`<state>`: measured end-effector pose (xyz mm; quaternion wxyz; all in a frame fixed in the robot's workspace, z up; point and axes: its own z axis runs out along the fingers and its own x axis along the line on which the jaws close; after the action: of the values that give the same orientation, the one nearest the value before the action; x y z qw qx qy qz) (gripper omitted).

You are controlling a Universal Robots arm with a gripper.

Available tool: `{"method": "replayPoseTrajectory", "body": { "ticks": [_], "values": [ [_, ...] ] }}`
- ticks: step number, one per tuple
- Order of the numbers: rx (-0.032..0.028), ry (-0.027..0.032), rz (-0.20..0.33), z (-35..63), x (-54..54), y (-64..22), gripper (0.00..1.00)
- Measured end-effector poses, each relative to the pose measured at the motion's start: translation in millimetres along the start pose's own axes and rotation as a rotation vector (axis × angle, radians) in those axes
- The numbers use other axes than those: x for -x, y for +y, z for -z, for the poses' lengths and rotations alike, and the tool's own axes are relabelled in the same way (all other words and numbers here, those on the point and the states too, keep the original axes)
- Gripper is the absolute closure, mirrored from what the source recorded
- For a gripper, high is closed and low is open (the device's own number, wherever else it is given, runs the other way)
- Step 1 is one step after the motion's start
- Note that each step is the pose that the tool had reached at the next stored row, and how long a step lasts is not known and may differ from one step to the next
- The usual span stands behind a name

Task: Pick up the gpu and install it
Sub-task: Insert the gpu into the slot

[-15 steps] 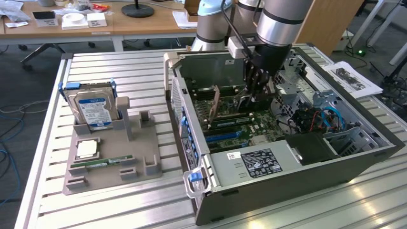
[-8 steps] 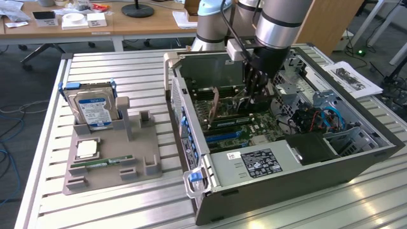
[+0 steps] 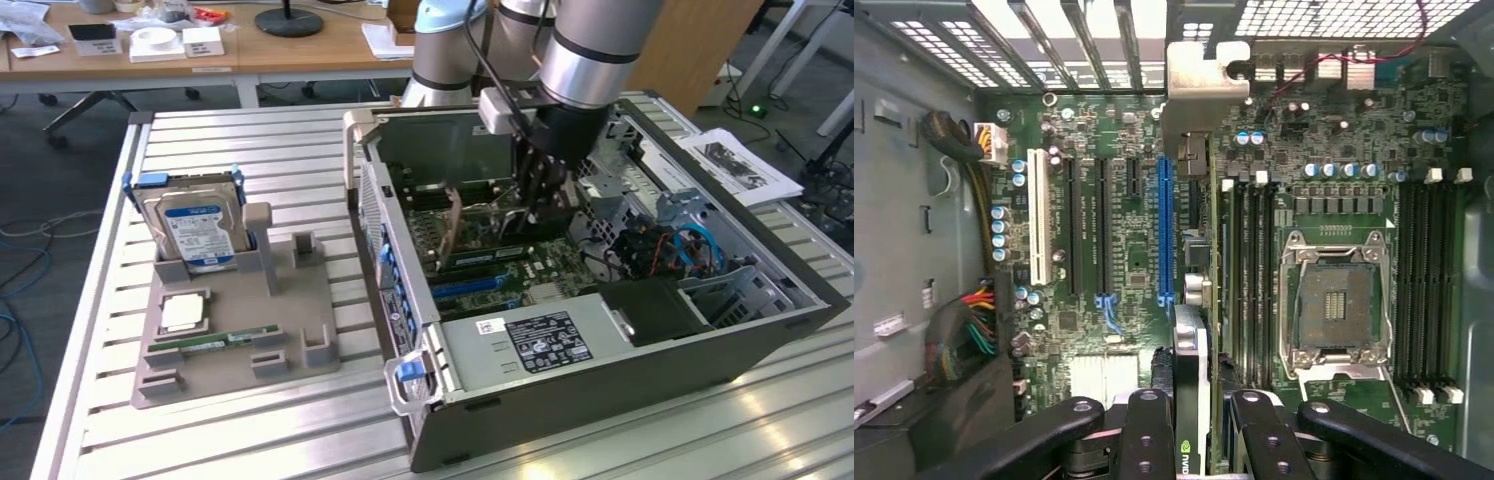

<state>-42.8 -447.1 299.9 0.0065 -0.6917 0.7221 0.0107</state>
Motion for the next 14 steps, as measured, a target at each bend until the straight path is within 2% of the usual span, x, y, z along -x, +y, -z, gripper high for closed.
{"method": "replayPoseTrajectory", "body": {
  "ticks": [6, 7, 14],
  "values": [
    [0.0, 0.0, 0.0, -0.1, -4.4, 0.5, 0.73],
    [0.0, 0.0, 0.0, -0.2, -13.6, 9.8, 0.73],
    [-0.0001, -0.0001, 0.0, -0.2, -12.8, 10.2, 0.73]
  ]
}}
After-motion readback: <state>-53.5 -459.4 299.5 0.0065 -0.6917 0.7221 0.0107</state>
